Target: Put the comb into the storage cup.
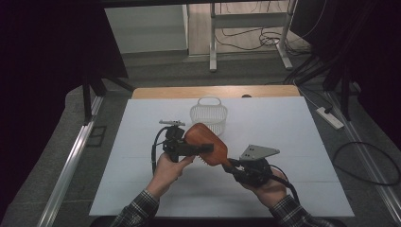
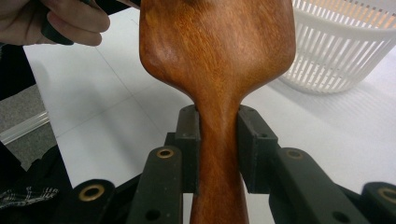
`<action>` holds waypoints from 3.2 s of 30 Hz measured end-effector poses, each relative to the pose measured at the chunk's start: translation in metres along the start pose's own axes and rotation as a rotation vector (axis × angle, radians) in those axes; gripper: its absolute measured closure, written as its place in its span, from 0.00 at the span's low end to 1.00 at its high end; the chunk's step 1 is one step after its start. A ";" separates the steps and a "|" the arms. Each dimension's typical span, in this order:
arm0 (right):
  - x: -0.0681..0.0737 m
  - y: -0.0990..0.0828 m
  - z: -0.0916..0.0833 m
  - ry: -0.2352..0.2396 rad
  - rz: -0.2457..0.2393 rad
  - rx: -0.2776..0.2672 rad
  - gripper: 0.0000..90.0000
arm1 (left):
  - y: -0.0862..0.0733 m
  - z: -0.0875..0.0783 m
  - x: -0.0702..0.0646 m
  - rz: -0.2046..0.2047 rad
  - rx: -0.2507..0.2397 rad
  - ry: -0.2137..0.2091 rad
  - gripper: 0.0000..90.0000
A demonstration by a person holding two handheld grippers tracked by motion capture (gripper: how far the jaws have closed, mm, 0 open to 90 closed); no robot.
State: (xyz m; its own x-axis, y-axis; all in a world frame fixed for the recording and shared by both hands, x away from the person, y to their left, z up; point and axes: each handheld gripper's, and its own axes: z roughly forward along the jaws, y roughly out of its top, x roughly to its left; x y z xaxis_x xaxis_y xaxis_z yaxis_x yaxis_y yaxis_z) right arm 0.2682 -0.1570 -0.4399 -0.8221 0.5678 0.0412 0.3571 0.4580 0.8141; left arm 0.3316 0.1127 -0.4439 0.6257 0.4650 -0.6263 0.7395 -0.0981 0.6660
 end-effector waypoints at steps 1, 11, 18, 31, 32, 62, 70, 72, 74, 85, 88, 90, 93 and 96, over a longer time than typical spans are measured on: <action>0.000 0.000 0.000 0.000 0.000 0.000 0.80 | 0.000 0.000 0.000 0.000 0.000 0.000 0.19; 0.001 0.000 0.000 -0.002 -0.024 -0.008 0.80 | -0.001 -0.004 0.007 -0.084 -0.023 -0.072 0.37; 0.000 -0.001 0.002 -0.003 -0.037 0.006 0.80 | -0.003 -0.007 0.016 -0.154 -0.053 -0.198 0.51; -0.005 0.000 0.006 0.021 -0.035 0.037 0.74 | 0.000 -0.010 0.008 -0.088 -0.072 -0.217 0.60; -0.006 -0.001 0.008 0.023 -0.029 0.051 0.68 | 0.002 -0.012 0.007 -0.081 -0.078 -0.221 0.60; -0.014 -0.001 0.004 0.075 0.006 0.180 0.22 | 0.012 -0.020 -0.012 0.079 -0.066 -0.071 0.60; -0.021 -0.004 -0.001 0.066 0.035 0.197 0.11 | 0.016 -0.021 -0.014 0.112 -0.048 -0.022 0.60; -0.022 -0.004 -0.002 0.066 0.034 0.200 0.10 | 0.017 -0.022 -0.015 0.122 -0.047 -0.009 0.60; -0.023 -0.006 -0.003 0.062 0.034 0.204 0.07 | 0.019 -0.023 -0.015 0.126 -0.047 -0.001 0.60; -0.030 -0.015 -0.012 0.026 0.021 0.201 0.00 | 0.029 -0.033 -0.011 0.139 -0.055 0.051 0.60; -0.030 -0.017 -0.014 0.018 0.013 0.200 0.00 | 0.033 -0.037 -0.009 0.138 -0.061 0.063 0.60; -0.030 -0.018 -0.016 0.008 0.009 0.201 0.00 | 0.034 -0.038 -0.008 0.137 -0.063 0.066 0.60; -0.031 -0.020 -0.018 0.002 0.008 0.204 0.00 | 0.038 -0.041 -0.006 0.139 -0.065 0.080 0.60; -0.032 -0.023 -0.021 -0.016 0.003 0.215 0.00 | 0.042 -0.044 -0.004 0.138 -0.068 0.093 0.60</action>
State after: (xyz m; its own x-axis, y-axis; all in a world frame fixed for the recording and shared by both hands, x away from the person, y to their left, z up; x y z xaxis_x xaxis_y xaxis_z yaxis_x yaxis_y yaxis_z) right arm 0.2773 -0.1998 -0.4477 -0.8146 0.5791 0.0326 0.4471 0.5912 0.6712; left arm 0.3493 0.1453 -0.3962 0.6923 0.5311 -0.4885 0.6276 -0.1091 0.7709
